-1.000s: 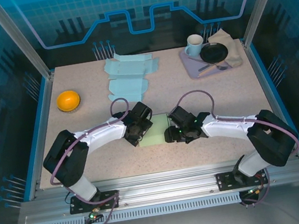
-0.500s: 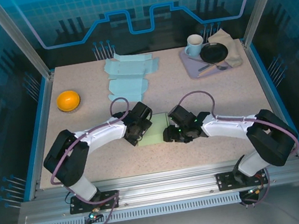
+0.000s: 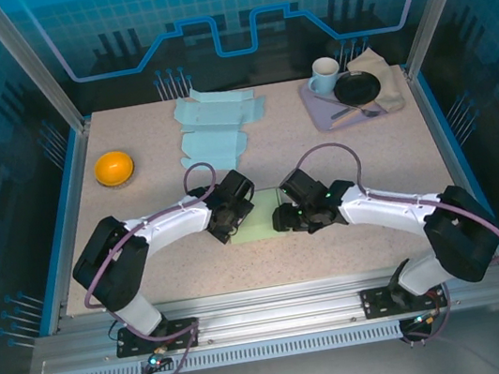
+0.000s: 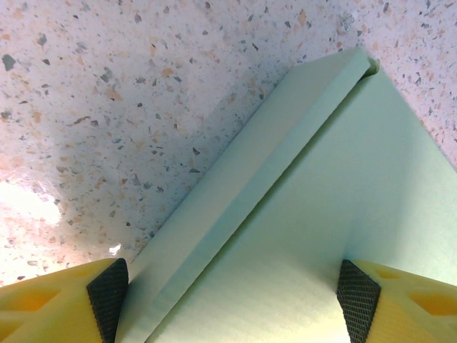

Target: Fold the paper box

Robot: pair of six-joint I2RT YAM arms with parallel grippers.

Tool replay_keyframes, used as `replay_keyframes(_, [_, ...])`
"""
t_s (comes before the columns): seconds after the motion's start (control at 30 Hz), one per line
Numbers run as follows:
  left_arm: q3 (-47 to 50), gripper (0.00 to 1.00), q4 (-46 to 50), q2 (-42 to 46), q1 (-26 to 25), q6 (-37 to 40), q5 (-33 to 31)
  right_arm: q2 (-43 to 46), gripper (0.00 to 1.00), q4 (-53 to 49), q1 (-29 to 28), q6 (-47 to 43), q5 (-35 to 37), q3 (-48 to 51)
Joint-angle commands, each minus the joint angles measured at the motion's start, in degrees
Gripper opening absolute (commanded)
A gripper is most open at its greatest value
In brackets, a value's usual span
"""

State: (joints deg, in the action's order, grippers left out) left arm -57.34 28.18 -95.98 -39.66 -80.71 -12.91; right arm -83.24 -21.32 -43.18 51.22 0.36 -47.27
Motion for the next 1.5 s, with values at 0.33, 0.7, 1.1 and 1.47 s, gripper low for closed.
replay_keyframes(0.33, [0.7,0.79,5.4,-3.6,-0.1,0.6,-1.1,-3.5,0.54,6.1,-0.7,3.9,-7.4,0.1])
replay_keyframes(0.7, [0.6,0.79,5.5,-3.9,-0.1,0.8,-0.9,-4.9,0.56,3.4,-0.6,1.0,-4.3,0.7])
replay_keyframes(1.1, [0.6,0.79,5.2,-3.9,-0.1,1.1,-0.5,-5.6,0.56,12.5,0.2,0.3,-6.9,3.4])
replay_keyframes(1.47, [0.6,0.79,5.6,-4.0,-0.1,0.7,-0.7,-2.0,0.49,9.2,0.2,2.6,-9.2,1.9])
